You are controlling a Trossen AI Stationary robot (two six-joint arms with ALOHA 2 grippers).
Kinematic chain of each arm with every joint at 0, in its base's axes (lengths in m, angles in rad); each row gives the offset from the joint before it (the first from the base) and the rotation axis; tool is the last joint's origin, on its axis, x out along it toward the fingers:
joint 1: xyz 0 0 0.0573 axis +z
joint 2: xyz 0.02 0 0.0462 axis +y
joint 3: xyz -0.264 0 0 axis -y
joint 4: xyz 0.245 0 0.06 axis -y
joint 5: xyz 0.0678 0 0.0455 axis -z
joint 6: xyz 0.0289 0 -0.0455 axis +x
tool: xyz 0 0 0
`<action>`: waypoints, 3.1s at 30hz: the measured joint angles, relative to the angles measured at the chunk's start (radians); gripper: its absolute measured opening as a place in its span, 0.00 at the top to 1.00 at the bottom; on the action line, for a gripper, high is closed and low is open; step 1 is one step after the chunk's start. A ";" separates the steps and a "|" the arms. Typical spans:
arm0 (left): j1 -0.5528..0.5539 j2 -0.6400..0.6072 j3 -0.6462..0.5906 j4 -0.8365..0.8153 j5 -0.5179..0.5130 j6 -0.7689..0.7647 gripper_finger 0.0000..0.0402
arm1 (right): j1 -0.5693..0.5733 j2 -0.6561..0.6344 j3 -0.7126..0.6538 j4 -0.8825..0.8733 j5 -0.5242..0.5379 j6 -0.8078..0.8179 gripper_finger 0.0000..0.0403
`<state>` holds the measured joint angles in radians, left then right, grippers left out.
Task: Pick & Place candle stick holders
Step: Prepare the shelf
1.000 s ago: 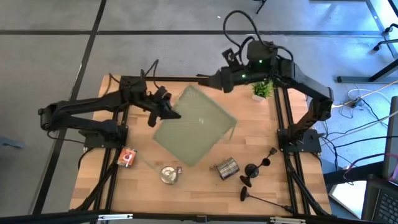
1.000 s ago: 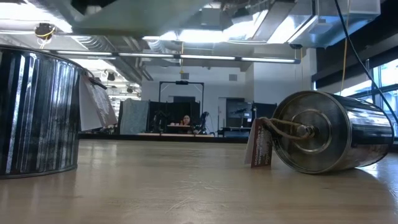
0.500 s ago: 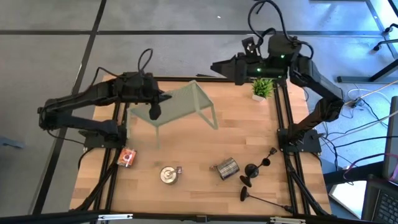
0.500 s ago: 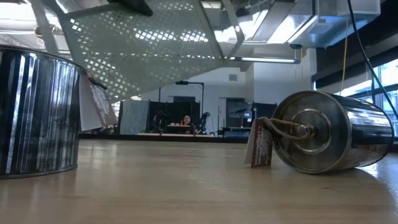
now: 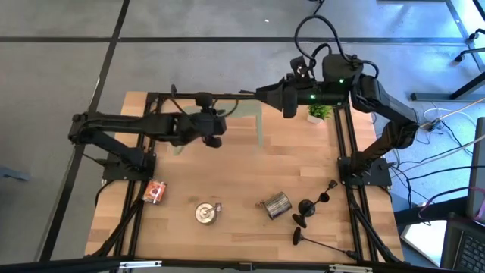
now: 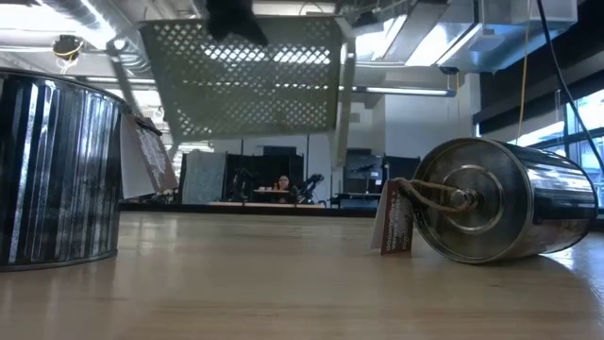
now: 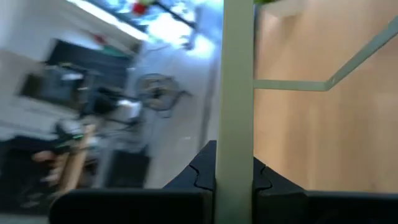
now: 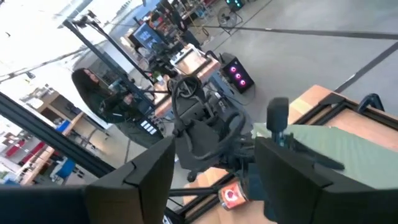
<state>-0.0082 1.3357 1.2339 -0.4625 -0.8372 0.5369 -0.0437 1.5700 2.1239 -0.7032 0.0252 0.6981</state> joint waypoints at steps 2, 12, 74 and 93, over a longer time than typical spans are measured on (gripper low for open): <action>-0.013 0.035 0.001 0.054 -0.059 0.012 0.97 | 0.010 0.000 0.000 -0.004 0.009 -0.004 0.44; -0.059 0.230 -0.120 0.555 -0.149 0.438 0.97 | 0.063 -0.003 0.000 -0.036 0.020 -0.082 0.44; -0.111 0.665 -0.146 0.877 -0.276 0.186 0.79 | 0.279 -0.003 0.000 -0.195 0.210 -0.238 0.44; -0.166 0.625 -0.148 0.788 -0.251 0.086 0.56 | 0.281 -0.003 -0.001 -0.187 0.218 -0.239 0.44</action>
<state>-0.1739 1.9612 1.0859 0.3252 -1.0884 0.6231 0.2375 1.5669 2.1231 -0.8905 0.2436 0.4595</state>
